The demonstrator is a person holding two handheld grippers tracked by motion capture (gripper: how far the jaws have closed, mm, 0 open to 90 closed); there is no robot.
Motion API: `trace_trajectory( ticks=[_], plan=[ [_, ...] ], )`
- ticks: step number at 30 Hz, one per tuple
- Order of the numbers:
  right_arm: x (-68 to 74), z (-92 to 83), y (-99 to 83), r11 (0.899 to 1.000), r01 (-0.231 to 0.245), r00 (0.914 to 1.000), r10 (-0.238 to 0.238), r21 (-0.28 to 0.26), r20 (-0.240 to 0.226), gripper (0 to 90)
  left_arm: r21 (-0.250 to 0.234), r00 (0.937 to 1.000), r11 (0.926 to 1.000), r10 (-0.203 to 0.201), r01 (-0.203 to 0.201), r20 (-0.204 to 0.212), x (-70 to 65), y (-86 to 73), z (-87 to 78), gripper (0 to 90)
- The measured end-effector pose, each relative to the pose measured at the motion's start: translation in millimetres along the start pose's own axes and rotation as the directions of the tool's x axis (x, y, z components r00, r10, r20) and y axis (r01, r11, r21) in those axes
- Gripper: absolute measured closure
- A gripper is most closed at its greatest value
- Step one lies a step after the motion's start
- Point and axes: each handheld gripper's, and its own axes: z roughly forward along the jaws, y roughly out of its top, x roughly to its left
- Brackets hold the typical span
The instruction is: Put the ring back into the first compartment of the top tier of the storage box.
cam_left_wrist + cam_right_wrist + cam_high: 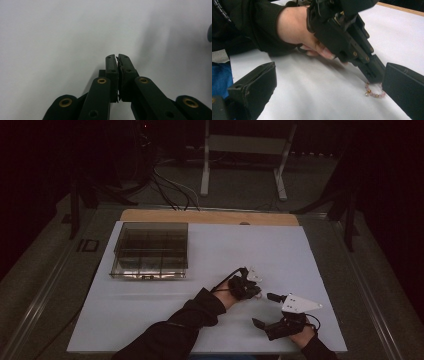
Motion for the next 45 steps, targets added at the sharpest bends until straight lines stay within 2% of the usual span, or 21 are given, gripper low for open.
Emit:
trace_trajectory(
  ticks=[5, 16, 21, 34, 45],
  plan=[
    [0.0, -0.2, 0.0, 1.0, -0.001, 1.0, 0.001, -0.001, 0.001, 0.0, 0.003, 0.9997, 0.9997, -0.023, 0.023, 0.002, 1.5, 1.7, -4.1, 89.9],
    [-0.2, -0.3, -0.2, 1.0, -0.002, 1.0, 0.002, 0.0, 0.003, 0.0, -0.017, 0.9994, 0.9997, -0.02, 0.02, -0.027, 4.4, 4.6, -21.4, 89.9],
    [-0.1, -0.3, -0.2, 1.0, -0.001, 1.0, 0.001, 0.001, 0.003, 0.0, -0.033, 0.9992, 0.9989, -0.035, 0.034, -0.017, 6.1, 6.0, -31.0, 89.9],
    [-0.4, -0.2, -0.6, 1.0, -0.003, 1.0, 0.003, 0.001, 0.003, 0.0, -0.057, 0.9991, 0.9978, -0.034, 0.033, -0.024, 8.0, 7.1, -55.9, 89.8],
    [-0.4, -0.1, -0.7, 1.0, -0.002, 1.0, 0.002, 0.003, 0.004, 0.0, -0.051, 0.9986, 0.9977, -0.045, 0.044, -0.028, 11.9, 3.9, -72.0, 89.8]
  ],
)
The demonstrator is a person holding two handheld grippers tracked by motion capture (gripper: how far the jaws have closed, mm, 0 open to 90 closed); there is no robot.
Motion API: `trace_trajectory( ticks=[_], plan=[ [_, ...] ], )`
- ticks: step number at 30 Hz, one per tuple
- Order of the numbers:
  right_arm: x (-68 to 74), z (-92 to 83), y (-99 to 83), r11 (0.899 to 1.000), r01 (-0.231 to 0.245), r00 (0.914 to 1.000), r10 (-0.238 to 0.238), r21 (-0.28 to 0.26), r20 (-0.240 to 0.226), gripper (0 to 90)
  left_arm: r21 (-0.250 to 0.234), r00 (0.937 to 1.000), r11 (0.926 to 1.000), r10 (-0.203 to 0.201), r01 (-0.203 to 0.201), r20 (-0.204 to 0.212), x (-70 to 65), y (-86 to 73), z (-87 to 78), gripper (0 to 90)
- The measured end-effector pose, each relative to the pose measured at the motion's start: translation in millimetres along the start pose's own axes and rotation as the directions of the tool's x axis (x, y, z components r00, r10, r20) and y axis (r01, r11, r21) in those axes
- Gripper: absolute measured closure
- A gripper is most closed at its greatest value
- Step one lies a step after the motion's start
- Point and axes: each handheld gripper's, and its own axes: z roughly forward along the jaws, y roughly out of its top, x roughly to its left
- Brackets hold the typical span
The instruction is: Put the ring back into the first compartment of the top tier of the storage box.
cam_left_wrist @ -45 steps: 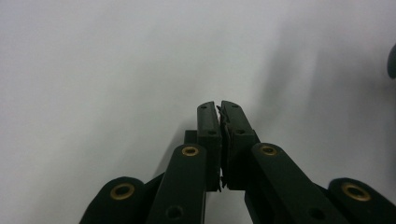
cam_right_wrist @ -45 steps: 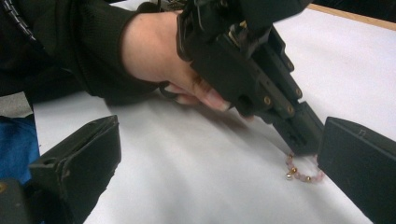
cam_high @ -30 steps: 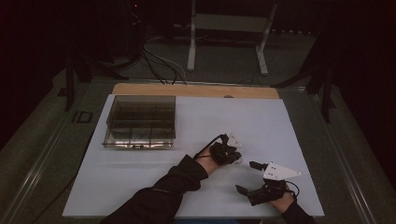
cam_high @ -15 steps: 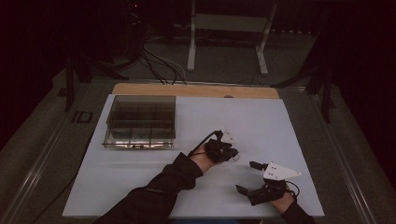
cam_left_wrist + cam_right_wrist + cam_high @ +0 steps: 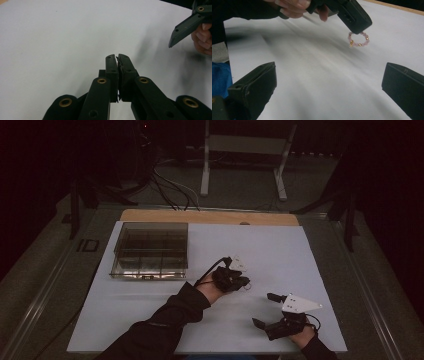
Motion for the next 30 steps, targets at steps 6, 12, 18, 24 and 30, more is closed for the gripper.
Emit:
trace_trajectory(
  ticks=[6, 12, 18, 24, 30],
  plan=[
    [0.1, 0.1, 0.0, 1.0, -0.002, 1.0, 0.002, -0.001, -0.001, 0.0, -0.007, 0.9999, 1.0, 0.002, -0.002, -0.011, 0.8, -1.9, -9.2, 89.8],
    [0.1, 0.4, 0.0, 1.0, -0.001, 1.0, 0.001, 0.001, -0.001, 0.0, -0.011, 0.9998, 0.9999, 0.009, -0.009, -0.015, 0.9, -1.7, -18.9, 89.8],
    [0.1, 0.6, -0.1, 1.0, -0.002, 1.0, 0.002, 0.002, -0.001, 0.0, -0.004, 0.9998, 0.9999, 0.011, -0.011, -0.019, 2.2, -2.1, -27.1, 89.8],
    [0.3, 0.5, -0.1, 1.0, -0.002, 1.0, 0.002, 0.002, -0.002, 0.0, 0.003, 0.9999, 1.0, 0.005, -0.004, -0.016, 3.9, -4.2, -34.3, 89.8],
    [0.3, 0.7, -0.1, 1.0, -0.004, 1.0, 0.004, 0.002, -0.002, 0.0, -0.011, 0.9997, 0.9999, 0.009, -0.009, -0.023, 2.9, -3.4, -43.8, 89.8]
  ],
)
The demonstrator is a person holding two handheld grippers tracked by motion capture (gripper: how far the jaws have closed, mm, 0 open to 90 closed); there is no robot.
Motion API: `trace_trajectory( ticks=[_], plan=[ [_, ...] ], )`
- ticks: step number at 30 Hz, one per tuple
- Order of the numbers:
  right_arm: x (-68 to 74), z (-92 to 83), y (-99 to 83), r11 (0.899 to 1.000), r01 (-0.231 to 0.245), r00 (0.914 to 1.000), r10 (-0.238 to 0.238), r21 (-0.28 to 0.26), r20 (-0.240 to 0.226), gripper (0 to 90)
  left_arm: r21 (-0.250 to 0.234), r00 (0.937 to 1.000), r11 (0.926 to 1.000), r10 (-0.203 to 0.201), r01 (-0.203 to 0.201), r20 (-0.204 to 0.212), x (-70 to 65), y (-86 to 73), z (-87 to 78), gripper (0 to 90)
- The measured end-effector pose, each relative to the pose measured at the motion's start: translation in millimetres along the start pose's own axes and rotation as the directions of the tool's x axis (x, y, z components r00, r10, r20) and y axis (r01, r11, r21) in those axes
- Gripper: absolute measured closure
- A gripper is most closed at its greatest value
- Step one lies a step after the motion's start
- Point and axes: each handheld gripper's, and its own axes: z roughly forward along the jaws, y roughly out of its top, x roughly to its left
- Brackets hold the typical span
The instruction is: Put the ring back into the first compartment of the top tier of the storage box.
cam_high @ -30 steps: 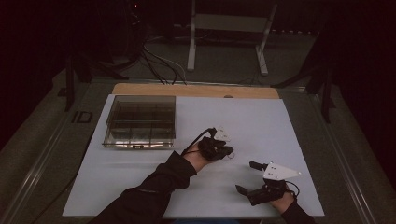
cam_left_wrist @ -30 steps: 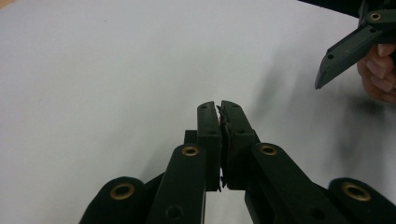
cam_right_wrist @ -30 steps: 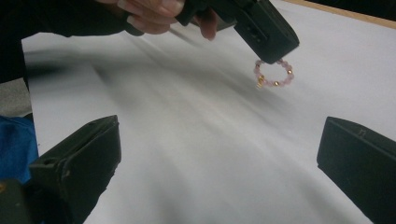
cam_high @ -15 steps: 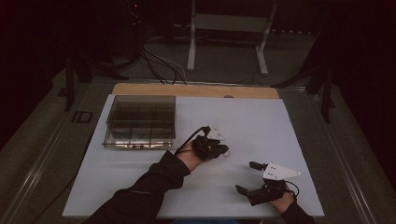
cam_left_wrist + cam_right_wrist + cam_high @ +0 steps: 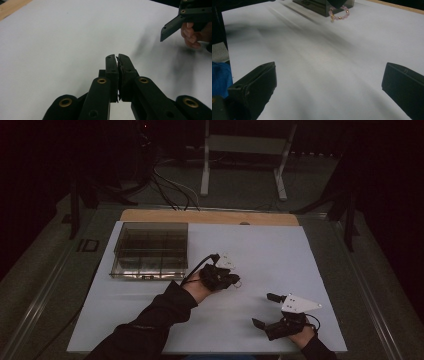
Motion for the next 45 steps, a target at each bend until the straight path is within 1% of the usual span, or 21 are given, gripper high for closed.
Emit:
trace_trajectory(
  ticks=[4, 6, 7, 8, 11, 13, 17, 18, 20, 25, 27, 32, 45],
  plan=[
    [0.0, 0.0, 0.0, 1.0, 0.001, 1.0, -0.001, 0.0, 0.001, 0.0, -0.003, 1.0, 1.0, 0.0, 0.0, -0.003, 0.2, -0.3, -4.6, 89.8],
    [0.1, 0.2, 0.0, 1.0, 0.002, 1.0, -0.002, 0.001, 0.0, 0.0, -0.009, 0.9999, 0.9999, -0.01, 0.01, -0.003, 1.3, -1.6, -8.5, 89.8],
    [0.2, 0.3, 0.0, 1.0, 0.001, 1.0, -0.001, 0.001, 0.0, 0.0, -0.004, 1.0, 1.0, -0.007, 0.007, -0.004, 2.1, -2.1, -10.0, 89.8],
    [0.1, 0.3, 0.0, 1.0, 0.002, 1.0, -0.002, 0.0, 0.001, 0.0, -0.005, 0.9999, 0.9999, -0.012, 0.012, -0.004, 2.5, -2.6, -11.1, 89.8],
    [0.1, 0.3, 0.0, 1.0, 0.001, 1.0, -0.001, 0.001, 0.001, 0.0, -0.003, 0.9999, 1.0, -0.008, 0.008, -0.006, 3.3, -3.0, -12.4, 89.8],
    [0.1, 0.4, 0.0, 1.0, 0.003, 1.0, -0.003, 0.0, 0.002, 0.0, 0.003, 1.0, 1.0, -0.004, 0.004, -0.007, 4.5, -3.8, -17.7, 89.7],
    [0.0, 0.4, 0.0, 1.0, 0.002, 1.0, -0.002, 0.0, 0.003, 0.0, -0.002, 1.0, 1.0, -0.009, 0.009, -0.003, 4.4, -3.5, -20.6, 89.7],
    [-0.1, 0.4, -0.1, 1.0, 0.001, 1.0, -0.001, 0.0, 0.004, 0.0, -0.01, 0.9999, 0.9998, -0.016, 0.016, -0.003, 4.2, -2.8, -22.3, 89.7],
    [-0.1, 0.4, -0.1, 1.0, 0.001, 1.0, -0.001, 0.001, 0.004, 0.0, -0.008, 0.9998, 0.9998, -0.018, 0.018, 0.002, 5.1, -2.2, -24.7, 89.7],
    [-0.3, 0.3, -0.2, 1.0, 0.001, 1.0, -0.001, 0.001, 0.005, 0.0, -0.004, 0.9999, 0.9999, -0.015, 0.015, -0.001, 6.3, -1.9, -31.2, 89.7],
    [-0.1, 0.5, -0.2, 1.0, 0.0, 1.0, 0.0, 0.001, 0.004, 0.0, -0.004, 0.9998, 0.9998, -0.02, 0.02, 0.005, 6.5, -2.4, -33.1, 89.7],
    [0.0, 0.5, -0.2, 1.0, -0.001, 1.0, 0.001, 0.002, 0.005, 0.0, 0.001, 0.9998, 0.9998, -0.018, 0.018, 0.005, 7.4, -2.9, -38.4, 89.8],
    [-0.1, 0.5, -0.3, 1.0, -0.001, 1.0, 0.001, 0.002, 0.005, 0.0, -0.012, 0.9995, 0.9996, -0.025, 0.025, 0.016, 11.0, -0.5, -48.8, 89.7]
  ],
)
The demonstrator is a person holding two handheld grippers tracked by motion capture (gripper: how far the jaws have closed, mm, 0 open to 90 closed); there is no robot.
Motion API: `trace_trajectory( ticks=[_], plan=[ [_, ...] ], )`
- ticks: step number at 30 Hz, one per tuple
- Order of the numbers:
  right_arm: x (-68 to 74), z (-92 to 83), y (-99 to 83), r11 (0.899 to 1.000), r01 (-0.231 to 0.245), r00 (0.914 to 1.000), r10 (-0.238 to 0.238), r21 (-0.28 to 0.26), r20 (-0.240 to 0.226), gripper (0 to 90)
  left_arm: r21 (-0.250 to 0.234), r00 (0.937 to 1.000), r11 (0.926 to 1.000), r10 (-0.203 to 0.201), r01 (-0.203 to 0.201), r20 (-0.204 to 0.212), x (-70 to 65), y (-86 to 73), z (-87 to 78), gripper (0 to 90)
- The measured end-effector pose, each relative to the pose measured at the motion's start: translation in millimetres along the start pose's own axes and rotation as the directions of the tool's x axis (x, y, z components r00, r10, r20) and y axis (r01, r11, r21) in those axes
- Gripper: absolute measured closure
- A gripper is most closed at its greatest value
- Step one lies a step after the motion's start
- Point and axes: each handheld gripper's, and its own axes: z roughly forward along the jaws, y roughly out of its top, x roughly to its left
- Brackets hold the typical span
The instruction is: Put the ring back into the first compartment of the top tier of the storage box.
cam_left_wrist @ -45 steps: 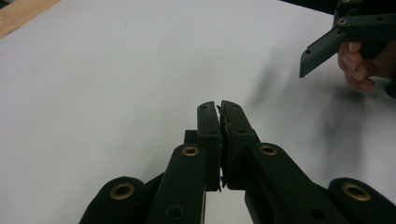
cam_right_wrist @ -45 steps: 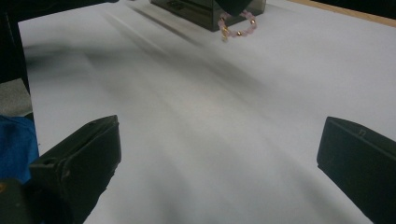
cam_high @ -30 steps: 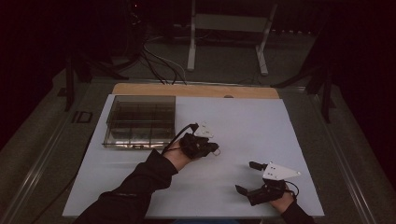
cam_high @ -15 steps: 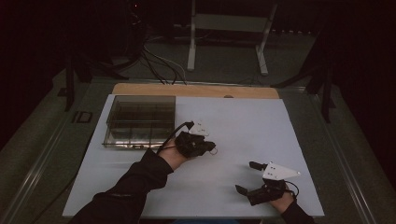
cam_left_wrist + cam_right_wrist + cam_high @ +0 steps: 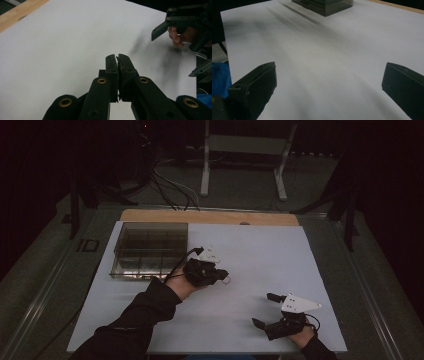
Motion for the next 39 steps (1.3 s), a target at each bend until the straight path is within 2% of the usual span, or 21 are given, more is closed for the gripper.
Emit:
trace_trajectory(
  ticks=[17, 31, 39],
  plan=[
    [0.1, 0.5, 0.0, 1.0, 0.001, 1.0, -0.001, 0.003, 0.0, 0.0, 0.021, 0.9995, 0.9996, -0.019, 0.019, -0.025, 11.0, -6.7, -21.0, 89.8],
    [0.3, 1.3, 0.0, 1.0, 0.002, 1.0, -0.002, 0.005, 0.001, 0.0, 0.02, 0.9969, 0.9988, -0.043, 0.045, -0.065, 22.9, -17.5, -43.2, 89.7],
    [0.6, 1.4, 0.1, 1.0, 0.002, 1.0, -0.002, 0.006, 0.0, 0.0, 0.024, 0.9934, 0.9982, -0.053, 0.055, -0.102, 29.8, -23.2, -56.7, 89.8]
  ],
)
